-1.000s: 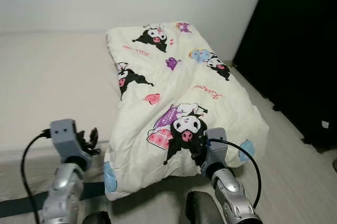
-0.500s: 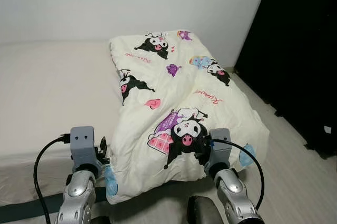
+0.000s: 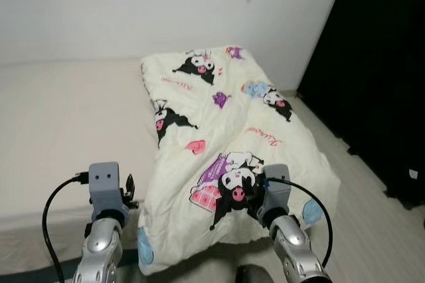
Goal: Clean up the room
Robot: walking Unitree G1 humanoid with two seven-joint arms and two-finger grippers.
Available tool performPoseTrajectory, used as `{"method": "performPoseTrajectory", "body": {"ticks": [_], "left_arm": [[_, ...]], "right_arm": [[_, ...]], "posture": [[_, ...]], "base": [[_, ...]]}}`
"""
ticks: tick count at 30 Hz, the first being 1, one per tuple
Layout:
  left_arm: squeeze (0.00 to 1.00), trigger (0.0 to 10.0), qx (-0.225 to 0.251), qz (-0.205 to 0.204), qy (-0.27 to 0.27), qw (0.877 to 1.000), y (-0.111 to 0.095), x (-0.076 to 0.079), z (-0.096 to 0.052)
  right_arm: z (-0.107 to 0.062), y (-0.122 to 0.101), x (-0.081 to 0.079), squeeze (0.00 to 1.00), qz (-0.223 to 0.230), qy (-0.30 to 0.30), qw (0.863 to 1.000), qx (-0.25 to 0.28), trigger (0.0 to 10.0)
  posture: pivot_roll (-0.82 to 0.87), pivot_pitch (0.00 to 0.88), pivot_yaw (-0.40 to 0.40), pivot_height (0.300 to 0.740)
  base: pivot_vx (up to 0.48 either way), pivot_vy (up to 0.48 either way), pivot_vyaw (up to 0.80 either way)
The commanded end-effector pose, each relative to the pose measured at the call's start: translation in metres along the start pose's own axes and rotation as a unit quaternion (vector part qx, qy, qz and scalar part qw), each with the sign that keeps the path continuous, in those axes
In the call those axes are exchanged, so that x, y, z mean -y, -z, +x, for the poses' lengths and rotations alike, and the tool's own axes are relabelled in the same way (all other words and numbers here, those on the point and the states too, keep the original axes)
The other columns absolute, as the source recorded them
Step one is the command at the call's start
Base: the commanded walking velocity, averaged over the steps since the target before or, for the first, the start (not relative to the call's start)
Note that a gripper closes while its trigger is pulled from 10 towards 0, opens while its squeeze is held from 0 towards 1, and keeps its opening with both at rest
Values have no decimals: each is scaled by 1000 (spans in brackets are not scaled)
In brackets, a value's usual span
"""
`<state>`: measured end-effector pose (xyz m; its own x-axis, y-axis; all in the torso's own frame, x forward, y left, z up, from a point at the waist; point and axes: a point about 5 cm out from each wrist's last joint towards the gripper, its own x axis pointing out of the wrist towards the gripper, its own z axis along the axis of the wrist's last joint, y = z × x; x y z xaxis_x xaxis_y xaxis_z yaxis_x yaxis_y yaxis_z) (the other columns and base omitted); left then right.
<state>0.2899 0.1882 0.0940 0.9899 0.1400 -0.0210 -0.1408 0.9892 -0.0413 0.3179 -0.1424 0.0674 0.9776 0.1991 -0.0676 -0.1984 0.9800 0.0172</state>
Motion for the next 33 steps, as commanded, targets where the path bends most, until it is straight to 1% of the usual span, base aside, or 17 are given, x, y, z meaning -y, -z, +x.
{"method": "performPoseTrajectory", "body": {"ticks": [1, 4, 9, 11, 17, 22, 32, 33], "left_arm": [[0, 10000, -2, 3, -2, 1000, 4, 0, -2], [0, 10000, -3, 6, -10, 1000, 6, -3, -4], [0, 10000, -3, 5, -13, 1000, 6, -4, -6], [0, 10000, -3, 5, -13, 1000, 6, -4, -6], [0, 10000, -7, 3, -30, 1000, 8, -11, -10], [0, 10000, -8, 1, -31, 999, 9, -12, -12], [0, 10000, -12, 1, -39, 999, 12, -16, -16], [0, 10000, -17, -7, -42, 999, 15, -16, -17]], "right_arm": [[-2, 4, 0, 0, 5, -1, 1000, -4, 10000], [-2, 5, 0, 0, 5, -5, 1000, -5, 10000], [-2, 5, -1, 0, 5, -10, 1000, -7, 10000], [-2, 5, -1, 0, 5, -10, 1000, -7, 10000], [-1, 5, -4, 0, 7, -17, 1000, -8, 10000], [-1, 6, -5, 0, 7, -20, 1000, -9, 10000], [0, 6, -7, 0, 9, -21, 1000, -8, 10000], [-1, 7, -7, 0, 14, -23, 1000, -11, 10000]], "posture": [[-7, 106, -67, 664], [-7, 110, -69, 679], [-5, 111, -73, 699], [-5, 111, -73, 699], [-3, 111, -76, 721], [2, 111, -79, 739], [-1, 107, -74, 740], [-1, 102, -74, 740]], "base": [[0, 0, 0], [0, 0, 0], [0, 0, 0], [0, 0, 0], [0, 0, 0], [0, 0, 0], [0, 0, 0], [0, 0, 0]]}}
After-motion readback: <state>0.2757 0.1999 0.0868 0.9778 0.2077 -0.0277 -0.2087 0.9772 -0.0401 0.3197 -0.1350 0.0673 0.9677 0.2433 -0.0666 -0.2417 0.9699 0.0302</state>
